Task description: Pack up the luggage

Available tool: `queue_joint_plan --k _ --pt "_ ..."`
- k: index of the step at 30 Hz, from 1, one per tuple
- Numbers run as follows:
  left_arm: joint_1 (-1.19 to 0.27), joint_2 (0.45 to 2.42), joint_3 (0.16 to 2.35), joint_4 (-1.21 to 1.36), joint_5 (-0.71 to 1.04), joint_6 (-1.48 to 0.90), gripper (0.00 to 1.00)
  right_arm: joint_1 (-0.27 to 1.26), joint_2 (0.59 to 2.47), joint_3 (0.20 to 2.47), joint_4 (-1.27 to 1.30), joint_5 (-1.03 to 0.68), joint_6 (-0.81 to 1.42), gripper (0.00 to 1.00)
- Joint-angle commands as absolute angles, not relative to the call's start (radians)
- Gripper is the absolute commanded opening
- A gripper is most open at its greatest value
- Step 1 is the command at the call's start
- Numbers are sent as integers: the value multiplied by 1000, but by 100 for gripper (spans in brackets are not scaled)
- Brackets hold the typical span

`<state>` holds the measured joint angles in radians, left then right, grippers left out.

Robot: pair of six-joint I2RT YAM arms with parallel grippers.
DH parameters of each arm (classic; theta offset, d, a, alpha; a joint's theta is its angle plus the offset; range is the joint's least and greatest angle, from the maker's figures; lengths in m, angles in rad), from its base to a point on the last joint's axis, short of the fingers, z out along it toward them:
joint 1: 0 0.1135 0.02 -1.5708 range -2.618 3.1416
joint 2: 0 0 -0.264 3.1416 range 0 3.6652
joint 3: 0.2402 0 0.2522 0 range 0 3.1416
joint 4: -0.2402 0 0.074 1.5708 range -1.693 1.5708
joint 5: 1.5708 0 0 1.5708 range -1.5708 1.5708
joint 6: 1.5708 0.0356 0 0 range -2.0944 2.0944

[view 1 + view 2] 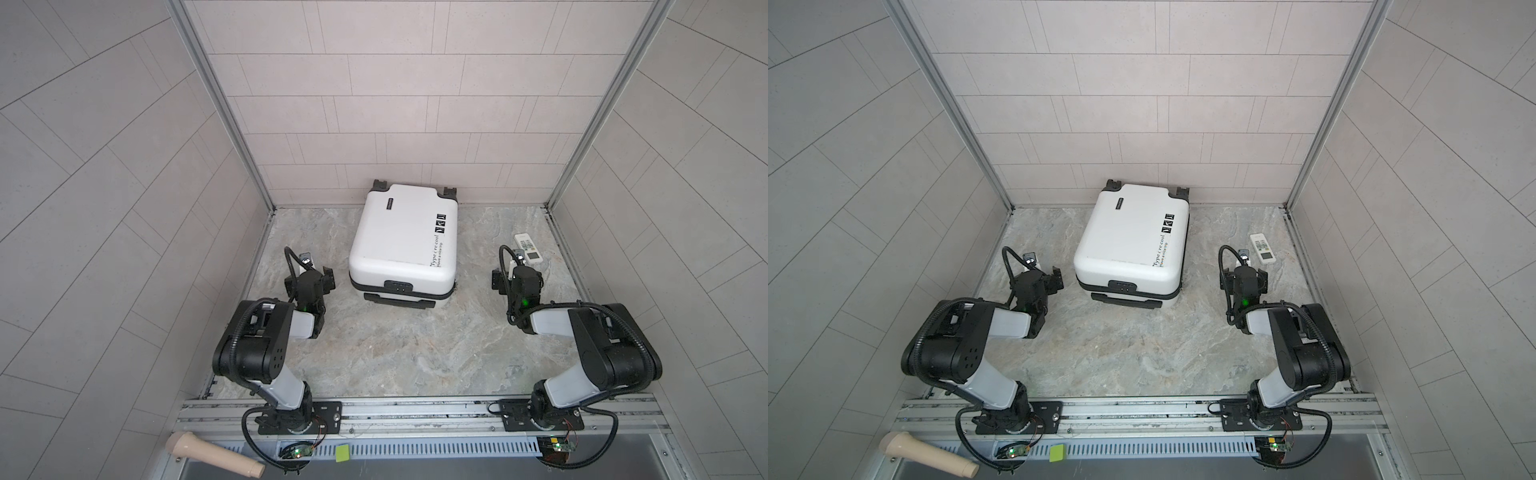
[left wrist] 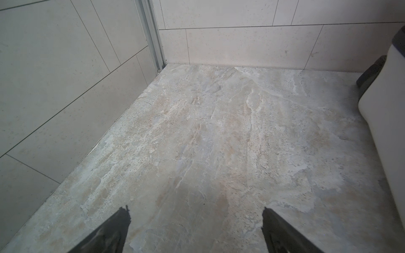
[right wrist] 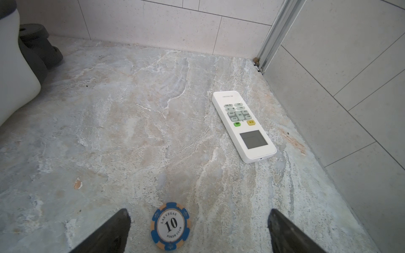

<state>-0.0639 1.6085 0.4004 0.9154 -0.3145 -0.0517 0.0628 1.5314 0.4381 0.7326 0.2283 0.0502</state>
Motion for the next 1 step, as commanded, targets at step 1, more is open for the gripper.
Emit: queue_joint_plan --k 1 --pt "-59 1612 424 900 -313 -46 100 63 1514 434 725 230 51 99"
